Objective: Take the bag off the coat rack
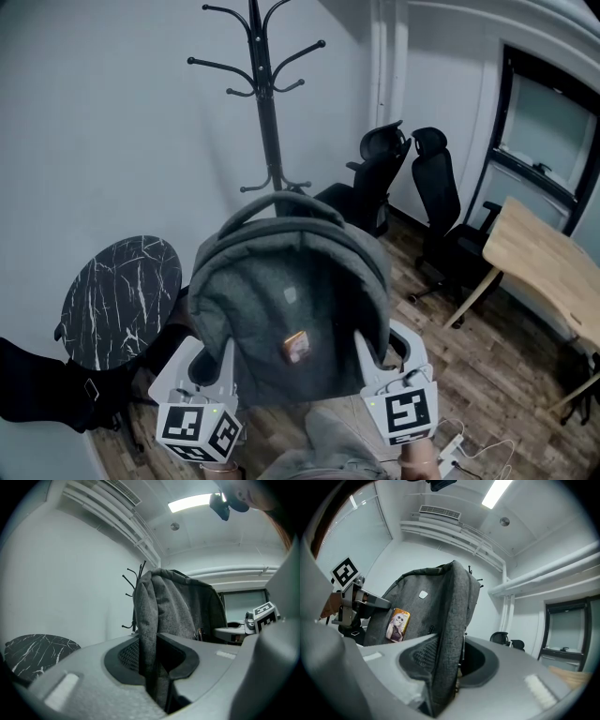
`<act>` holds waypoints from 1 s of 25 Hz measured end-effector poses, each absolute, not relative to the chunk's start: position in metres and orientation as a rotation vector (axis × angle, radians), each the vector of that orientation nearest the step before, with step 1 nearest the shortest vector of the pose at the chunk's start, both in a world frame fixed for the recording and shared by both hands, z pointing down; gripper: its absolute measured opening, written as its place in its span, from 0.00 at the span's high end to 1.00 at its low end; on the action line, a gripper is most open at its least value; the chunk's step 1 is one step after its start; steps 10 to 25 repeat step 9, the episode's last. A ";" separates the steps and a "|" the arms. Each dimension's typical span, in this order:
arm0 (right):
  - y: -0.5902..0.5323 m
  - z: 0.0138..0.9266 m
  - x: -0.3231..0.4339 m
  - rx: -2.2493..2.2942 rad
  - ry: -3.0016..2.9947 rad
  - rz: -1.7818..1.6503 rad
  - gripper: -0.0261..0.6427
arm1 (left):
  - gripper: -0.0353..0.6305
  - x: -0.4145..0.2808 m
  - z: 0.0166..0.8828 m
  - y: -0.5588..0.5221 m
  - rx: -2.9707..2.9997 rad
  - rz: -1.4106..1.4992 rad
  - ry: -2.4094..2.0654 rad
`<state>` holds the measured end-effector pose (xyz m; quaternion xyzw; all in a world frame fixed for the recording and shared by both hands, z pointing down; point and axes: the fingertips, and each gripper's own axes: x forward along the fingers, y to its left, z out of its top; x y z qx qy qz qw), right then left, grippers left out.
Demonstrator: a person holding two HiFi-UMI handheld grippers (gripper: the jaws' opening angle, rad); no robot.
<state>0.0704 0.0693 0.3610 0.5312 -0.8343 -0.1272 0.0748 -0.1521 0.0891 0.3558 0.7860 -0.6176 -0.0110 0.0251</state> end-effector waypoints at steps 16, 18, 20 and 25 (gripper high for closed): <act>0.072 0.369 0.075 1.590 -2.487 -0.352 0.80 | 0.83 -0.147 0.363 0.091 2.428 -0.011 -1.888; 0.072 0.369 0.075 1.590 -2.487 -0.352 0.80 | 0.83 -0.147 0.363 0.091 2.428 -0.011 -1.888; 0.072 0.369 0.075 1.590 -2.487 -0.352 0.80 | 0.83 -0.147 0.363 0.091 2.428 -0.011 -1.888; 0.072 0.369 0.075 1.590 -2.487 -0.352 0.80 | 0.83 -0.147 0.363 0.091 2.428 -0.011 -1.888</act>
